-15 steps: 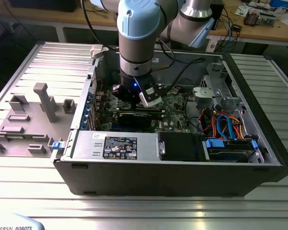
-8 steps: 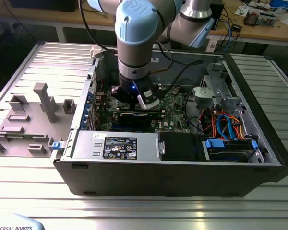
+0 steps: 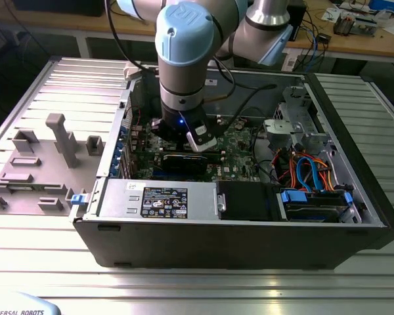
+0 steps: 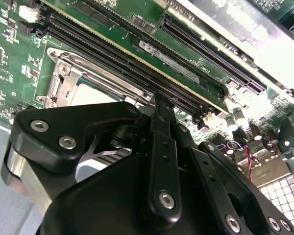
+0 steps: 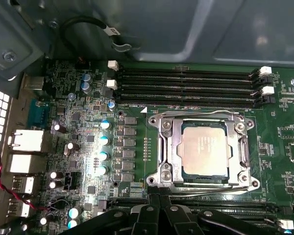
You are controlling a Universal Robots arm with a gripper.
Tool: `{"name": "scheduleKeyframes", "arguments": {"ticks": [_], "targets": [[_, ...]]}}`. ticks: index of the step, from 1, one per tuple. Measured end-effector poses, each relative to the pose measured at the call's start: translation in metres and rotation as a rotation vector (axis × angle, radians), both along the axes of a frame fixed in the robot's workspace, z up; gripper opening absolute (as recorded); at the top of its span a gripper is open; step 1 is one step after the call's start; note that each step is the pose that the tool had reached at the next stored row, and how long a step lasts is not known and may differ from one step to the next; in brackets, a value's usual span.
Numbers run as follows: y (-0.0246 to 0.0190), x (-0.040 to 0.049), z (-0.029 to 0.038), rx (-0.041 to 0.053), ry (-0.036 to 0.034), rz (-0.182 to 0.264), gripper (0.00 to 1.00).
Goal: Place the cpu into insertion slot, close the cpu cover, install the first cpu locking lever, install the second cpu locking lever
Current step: 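Install the second cpu locking lever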
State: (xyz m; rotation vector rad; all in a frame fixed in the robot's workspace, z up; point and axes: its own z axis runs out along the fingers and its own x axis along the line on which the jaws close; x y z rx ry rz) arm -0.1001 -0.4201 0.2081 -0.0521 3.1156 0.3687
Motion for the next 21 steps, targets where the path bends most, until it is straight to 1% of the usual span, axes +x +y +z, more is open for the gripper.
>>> {"name": "scheduleKeyframes", "arguments": {"ticks": [3, 7, 18, 21], "targets": [[-0.0023, 0.0, 0.0, 0.0059, 0.0, 0.0, 0.11], [-0.0027, 0.0001, 0.0, 0.0102, -0.0001, 0.0, 0.11], [-0.0033, 0.0, 0.0, 0.0127, 0.0, 0.0, 0.11], [-0.0034, 0.0, -0.0001, 0.0174, 0.0, 0.0, 0.11]]}}
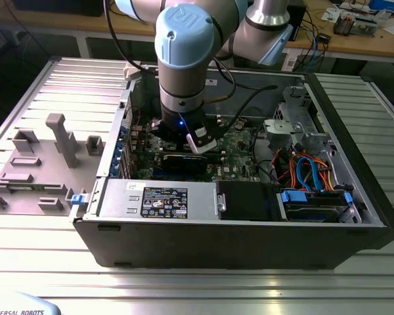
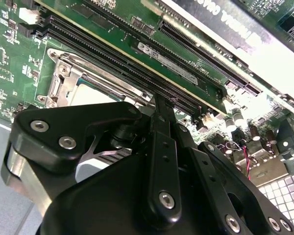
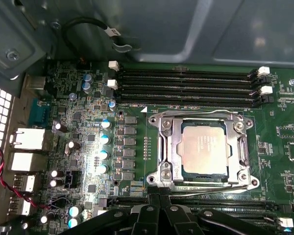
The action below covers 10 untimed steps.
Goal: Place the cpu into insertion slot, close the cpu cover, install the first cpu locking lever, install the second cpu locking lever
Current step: 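Install the second cpu locking lever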
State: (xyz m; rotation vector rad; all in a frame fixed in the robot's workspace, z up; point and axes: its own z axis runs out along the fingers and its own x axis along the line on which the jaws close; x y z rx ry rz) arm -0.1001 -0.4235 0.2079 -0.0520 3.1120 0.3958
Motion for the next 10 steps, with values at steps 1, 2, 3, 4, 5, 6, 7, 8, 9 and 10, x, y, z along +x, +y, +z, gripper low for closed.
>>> {"name": "scheduleKeyframes", "arguments": {"ticks": [1, 2, 3, 4, 5, 6, 7, 8, 9, 10], "targets": [[0.0, 0.0, -0.0002, 0.0017, 0.0, 0.0, 0.11], [-0.0001, -0.0001, -0.0014, 0.0066, 0.0, 0.0, 0.11], [-0.0001, -0.0002, -0.0022, 0.0079, 0.0001, 0.0, 0.11], [-0.0001, -0.0003, -0.0028, 0.009, 0.0001, 0.0, 0.11], [0.0, -0.0004, -0.0032, 0.0108, 0.0, 0.0, 0.11], [0.0001, -0.0007, -0.0039, 0.0142, -0.0001, 0.0, 0.11], [0.0, -0.0009, -0.0048, 0.0157, -0.0002, 0.0, 0.11], [-0.0001, -0.0011, -0.0057, 0.0166, -0.0005, 0.0, 0.11], [-0.0001, -0.0014, -0.0068, 0.0189, -0.001, 0.0, 0.11], [0.0, -0.0016, -0.0078, 0.0252, -0.0013, 0.0, 0.11]]}}
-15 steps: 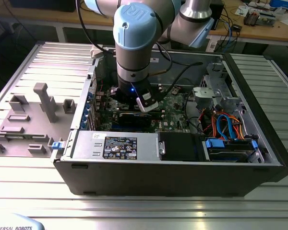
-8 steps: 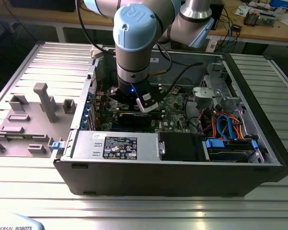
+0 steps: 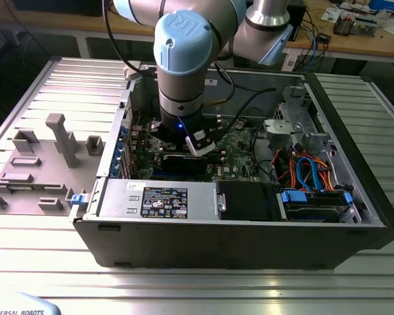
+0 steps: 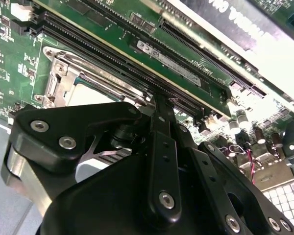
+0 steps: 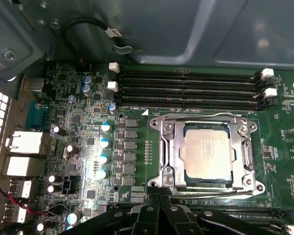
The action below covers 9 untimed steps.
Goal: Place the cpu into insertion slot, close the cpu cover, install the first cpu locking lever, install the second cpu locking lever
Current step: 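Install the second cpu locking lever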
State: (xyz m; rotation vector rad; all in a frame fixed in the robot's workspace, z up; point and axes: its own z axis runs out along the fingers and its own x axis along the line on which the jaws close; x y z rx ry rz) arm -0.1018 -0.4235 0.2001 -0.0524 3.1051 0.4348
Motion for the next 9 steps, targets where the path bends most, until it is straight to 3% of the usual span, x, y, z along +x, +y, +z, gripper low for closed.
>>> {"name": "scheduleKeyframes", "arguments": {"ticks": [6, 9], "targets": [[0.0, -0.0006, -0.0036, 0.0258, -0.0008, 0.0, 0.11], [0.0, -0.0009, -0.0047, 0.0323, -0.0013, 0.0, 0.11]]}}
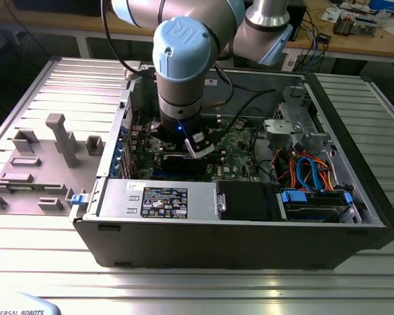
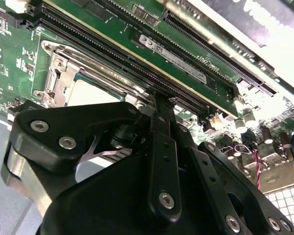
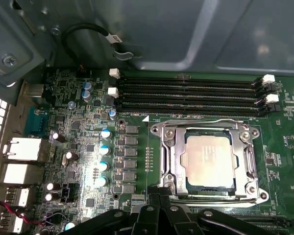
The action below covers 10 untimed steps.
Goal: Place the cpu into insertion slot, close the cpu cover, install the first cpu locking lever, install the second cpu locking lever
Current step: 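Install the second cpu locking lever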
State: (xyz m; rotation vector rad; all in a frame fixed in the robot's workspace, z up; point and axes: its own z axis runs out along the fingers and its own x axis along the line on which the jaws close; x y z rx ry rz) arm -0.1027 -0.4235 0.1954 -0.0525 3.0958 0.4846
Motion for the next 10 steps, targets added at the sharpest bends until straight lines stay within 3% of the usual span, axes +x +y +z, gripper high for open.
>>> {"name": "scheduleKeyframes", "arguments": {"ticks": [5, 10], "targets": [[-0.0001, -0.0017, -0.0001, 0.0018, 0.0001, 0.0, 0.11], [0.0004, -0.0021, -0.0004, 0.0134, 0.0, 0.0, 0.11]]}}
